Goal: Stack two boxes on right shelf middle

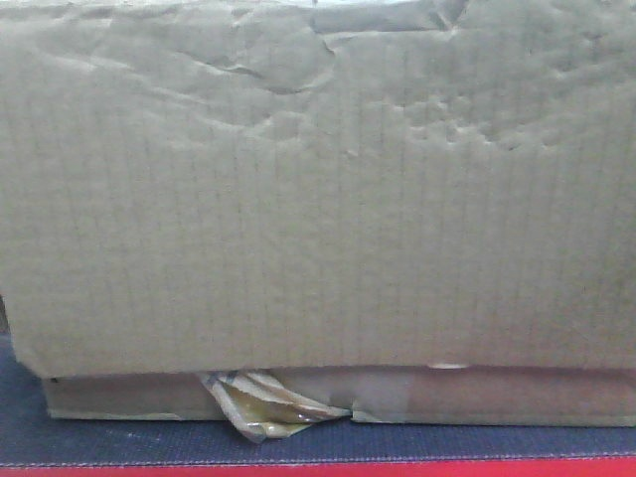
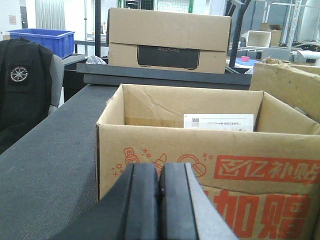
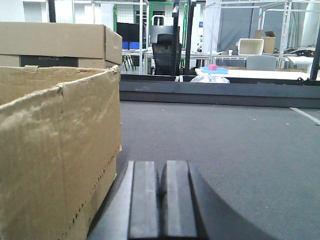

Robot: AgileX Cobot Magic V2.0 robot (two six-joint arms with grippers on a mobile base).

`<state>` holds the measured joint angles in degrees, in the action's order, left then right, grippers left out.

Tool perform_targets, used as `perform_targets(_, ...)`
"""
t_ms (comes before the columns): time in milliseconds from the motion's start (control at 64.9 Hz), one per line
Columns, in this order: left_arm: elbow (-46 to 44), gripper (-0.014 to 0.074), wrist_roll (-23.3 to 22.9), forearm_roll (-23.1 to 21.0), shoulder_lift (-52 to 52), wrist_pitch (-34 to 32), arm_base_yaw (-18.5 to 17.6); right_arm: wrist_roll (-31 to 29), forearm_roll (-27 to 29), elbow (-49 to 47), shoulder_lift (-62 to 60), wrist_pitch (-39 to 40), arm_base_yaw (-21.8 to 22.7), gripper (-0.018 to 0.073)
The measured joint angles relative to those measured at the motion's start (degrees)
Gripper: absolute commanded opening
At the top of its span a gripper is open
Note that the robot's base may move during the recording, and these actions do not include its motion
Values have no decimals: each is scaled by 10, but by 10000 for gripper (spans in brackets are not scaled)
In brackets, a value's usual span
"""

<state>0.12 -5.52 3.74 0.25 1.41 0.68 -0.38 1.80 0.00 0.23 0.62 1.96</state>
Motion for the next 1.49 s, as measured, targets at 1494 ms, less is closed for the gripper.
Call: perform_targets(1494,-288,-111,2,39,95,291,0,0,0,0,0,1,0,-162)
